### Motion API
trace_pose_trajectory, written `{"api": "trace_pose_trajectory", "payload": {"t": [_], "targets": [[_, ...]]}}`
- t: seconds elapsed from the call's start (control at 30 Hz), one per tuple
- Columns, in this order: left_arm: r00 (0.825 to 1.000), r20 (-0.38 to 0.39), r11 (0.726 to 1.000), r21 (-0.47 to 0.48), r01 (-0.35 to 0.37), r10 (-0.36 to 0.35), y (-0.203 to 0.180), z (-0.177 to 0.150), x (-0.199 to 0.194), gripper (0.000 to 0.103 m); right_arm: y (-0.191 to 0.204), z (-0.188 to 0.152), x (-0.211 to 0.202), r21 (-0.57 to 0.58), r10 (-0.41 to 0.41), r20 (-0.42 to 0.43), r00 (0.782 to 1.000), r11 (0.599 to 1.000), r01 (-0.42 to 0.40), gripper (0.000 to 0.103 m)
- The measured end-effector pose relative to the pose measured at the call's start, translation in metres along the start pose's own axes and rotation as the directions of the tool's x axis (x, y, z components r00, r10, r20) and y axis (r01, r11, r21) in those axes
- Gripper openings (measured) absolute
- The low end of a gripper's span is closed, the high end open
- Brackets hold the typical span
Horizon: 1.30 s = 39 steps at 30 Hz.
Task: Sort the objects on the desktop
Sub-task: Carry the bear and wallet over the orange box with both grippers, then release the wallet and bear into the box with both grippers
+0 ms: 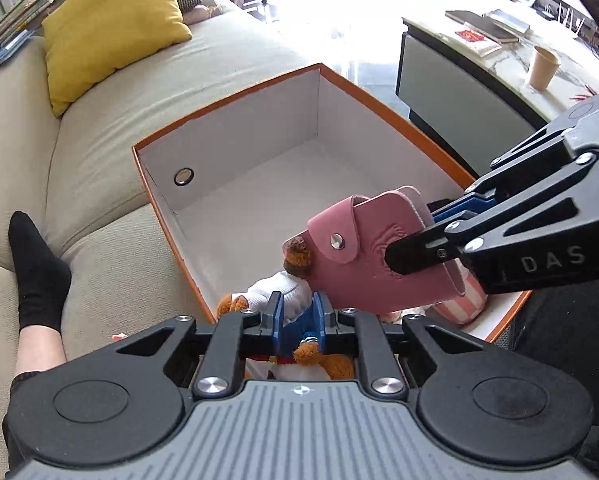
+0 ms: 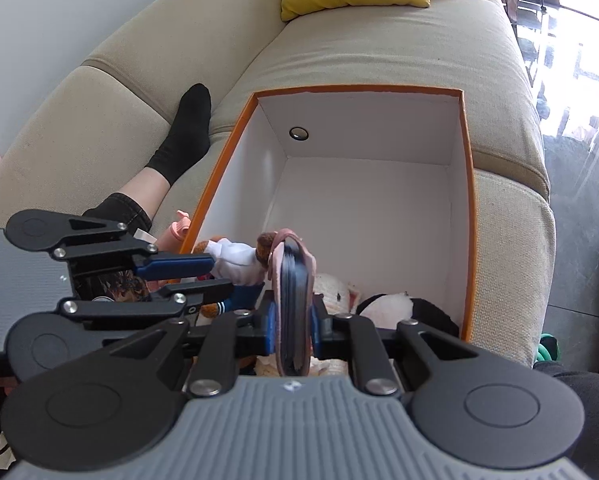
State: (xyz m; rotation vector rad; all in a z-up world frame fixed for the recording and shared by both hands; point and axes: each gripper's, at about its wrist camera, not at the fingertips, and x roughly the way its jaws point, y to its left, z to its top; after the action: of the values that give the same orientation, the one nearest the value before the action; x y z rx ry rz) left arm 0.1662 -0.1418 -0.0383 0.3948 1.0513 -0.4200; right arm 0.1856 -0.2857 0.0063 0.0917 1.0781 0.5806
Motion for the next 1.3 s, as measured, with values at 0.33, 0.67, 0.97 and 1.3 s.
{"api": "trace_pose_trajectory", "payload": {"t": [0.33,0.67,0.97,1.3], "targets": [[0.988,-0.151,1.000,0.019,0.022,-0.019,0.001,0.006,0.040,0.013,-0.016,0.023,-0.018,0.032,-0.035,0.051,0.998,0.999,0.034,0.017],[0.993,-0.108,0.999,0.006,0.048,-0.047,0.007,0.003,0.034,0.013,-0.032,0.052,0.008,-0.003,-0.222,-0.051,0.974,0.975,0.222,0.018],[0.992,0.095,0.989,-0.108,0.099,-0.089,0.037,-0.008,-0.019,0.013,-0.024,0.072,0.048,-0.090,-0.376,-0.206,0.903,0.927,0.365,0.018],[0.986,0.150,0.979,-0.179,0.103,-0.076,0.061,-0.022,-0.032,0.013,-0.031,0.080,0.065,-0.091,-0.474,-0.228,0.851,0.880,0.466,0.026]]}}
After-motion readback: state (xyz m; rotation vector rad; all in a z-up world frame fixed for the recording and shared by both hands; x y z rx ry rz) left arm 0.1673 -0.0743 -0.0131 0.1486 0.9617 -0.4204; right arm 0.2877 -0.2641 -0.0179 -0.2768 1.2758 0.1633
